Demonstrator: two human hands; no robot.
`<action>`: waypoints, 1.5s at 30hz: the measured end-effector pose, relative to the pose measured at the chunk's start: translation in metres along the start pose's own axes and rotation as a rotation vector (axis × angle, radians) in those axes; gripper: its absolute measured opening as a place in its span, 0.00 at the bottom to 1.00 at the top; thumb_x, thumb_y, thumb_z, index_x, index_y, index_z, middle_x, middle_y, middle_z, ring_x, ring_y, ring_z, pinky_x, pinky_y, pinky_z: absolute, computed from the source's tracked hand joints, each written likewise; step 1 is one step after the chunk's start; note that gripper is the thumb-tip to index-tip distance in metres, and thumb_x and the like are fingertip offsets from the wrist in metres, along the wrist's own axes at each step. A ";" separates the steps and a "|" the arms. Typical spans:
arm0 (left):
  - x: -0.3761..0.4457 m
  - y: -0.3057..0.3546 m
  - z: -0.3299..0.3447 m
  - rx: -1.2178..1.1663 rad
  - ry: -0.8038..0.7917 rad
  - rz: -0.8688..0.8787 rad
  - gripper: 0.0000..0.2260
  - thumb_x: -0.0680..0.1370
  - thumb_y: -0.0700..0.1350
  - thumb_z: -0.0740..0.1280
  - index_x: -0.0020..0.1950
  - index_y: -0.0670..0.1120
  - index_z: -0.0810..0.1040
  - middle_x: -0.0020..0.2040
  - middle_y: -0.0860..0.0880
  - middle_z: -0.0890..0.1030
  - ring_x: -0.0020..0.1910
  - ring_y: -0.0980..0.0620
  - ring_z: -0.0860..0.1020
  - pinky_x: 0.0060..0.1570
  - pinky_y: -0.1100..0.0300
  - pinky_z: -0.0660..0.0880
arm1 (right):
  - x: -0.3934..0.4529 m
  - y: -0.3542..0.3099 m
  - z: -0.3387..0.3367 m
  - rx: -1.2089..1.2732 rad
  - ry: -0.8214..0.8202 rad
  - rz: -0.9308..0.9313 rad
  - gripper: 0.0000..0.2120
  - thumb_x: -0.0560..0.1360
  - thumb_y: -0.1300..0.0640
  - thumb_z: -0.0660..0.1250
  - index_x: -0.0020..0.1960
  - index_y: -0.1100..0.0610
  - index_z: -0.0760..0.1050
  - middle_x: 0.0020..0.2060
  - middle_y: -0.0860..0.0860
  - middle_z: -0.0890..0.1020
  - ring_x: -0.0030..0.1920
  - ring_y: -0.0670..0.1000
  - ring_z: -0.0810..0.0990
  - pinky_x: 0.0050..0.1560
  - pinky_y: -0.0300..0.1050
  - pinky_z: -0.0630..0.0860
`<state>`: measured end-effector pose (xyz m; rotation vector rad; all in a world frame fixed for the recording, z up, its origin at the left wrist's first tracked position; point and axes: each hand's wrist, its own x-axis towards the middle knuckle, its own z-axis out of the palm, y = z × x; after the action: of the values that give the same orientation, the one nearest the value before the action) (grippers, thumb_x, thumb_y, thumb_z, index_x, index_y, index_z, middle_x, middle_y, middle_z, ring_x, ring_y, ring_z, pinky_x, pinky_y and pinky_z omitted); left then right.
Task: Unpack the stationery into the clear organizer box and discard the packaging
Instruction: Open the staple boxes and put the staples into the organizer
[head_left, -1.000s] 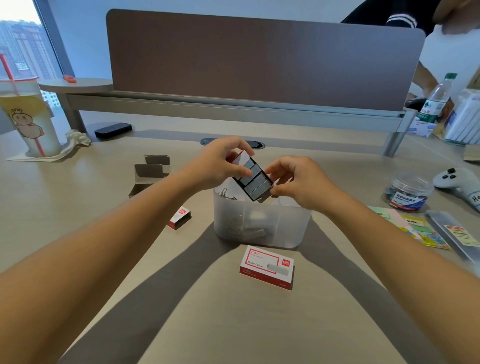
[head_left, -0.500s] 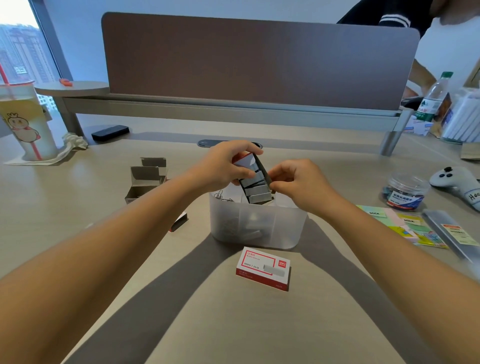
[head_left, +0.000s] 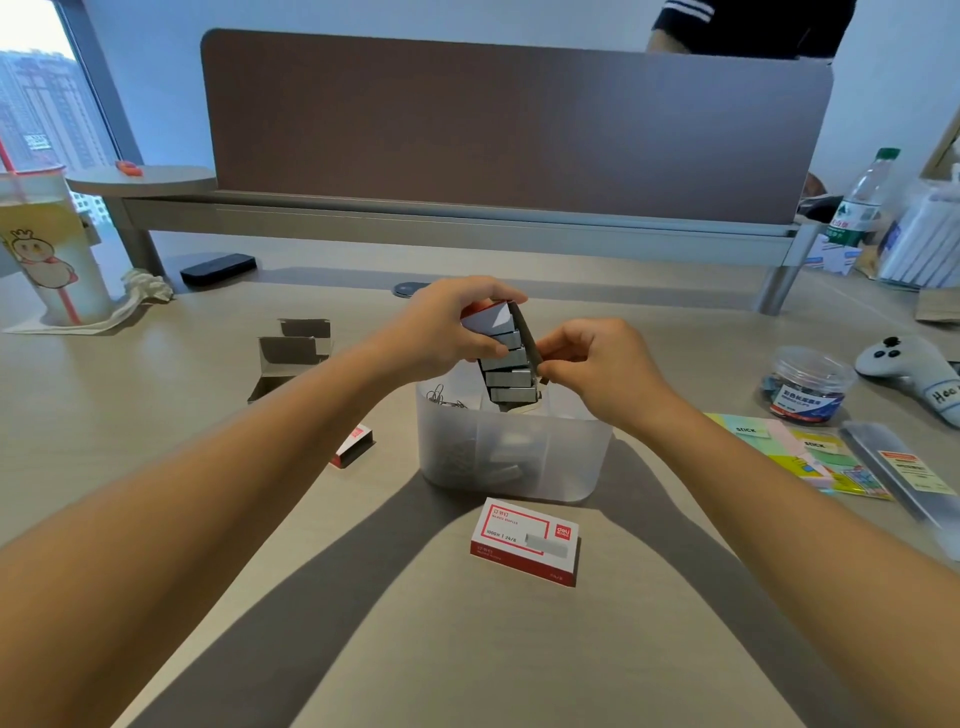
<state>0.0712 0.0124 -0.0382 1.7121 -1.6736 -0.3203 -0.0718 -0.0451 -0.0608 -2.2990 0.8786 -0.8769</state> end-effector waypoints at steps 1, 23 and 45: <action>0.000 0.000 0.000 0.004 -0.001 0.001 0.20 0.72 0.36 0.66 0.63 0.46 0.72 0.66 0.47 0.72 0.63 0.48 0.69 0.56 0.62 0.66 | 0.000 0.001 0.000 -0.005 0.009 -0.004 0.07 0.72 0.66 0.65 0.49 0.63 0.79 0.40 0.52 0.78 0.42 0.51 0.77 0.47 0.41 0.75; 0.001 0.005 -0.004 -0.002 0.063 0.030 0.20 0.73 0.34 0.65 0.65 0.45 0.71 0.66 0.47 0.72 0.65 0.49 0.68 0.55 0.67 0.64 | 0.002 0.001 0.000 0.059 0.067 -0.049 0.08 0.72 0.66 0.65 0.49 0.62 0.79 0.40 0.50 0.79 0.35 0.43 0.76 0.44 0.33 0.74; -0.008 0.000 -0.010 -0.041 0.083 0.020 0.24 0.72 0.37 0.67 0.67 0.45 0.67 0.67 0.46 0.69 0.66 0.49 0.67 0.56 0.65 0.66 | 0.006 -0.007 -0.001 0.119 0.094 -0.060 0.09 0.73 0.64 0.63 0.52 0.61 0.78 0.44 0.48 0.77 0.41 0.47 0.77 0.41 0.30 0.73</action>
<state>0.0763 0.0231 -0.0332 1.6549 -1.6129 -0.2691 -0.0666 -0.0446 -0.0530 -2.2060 0.7785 -1.0425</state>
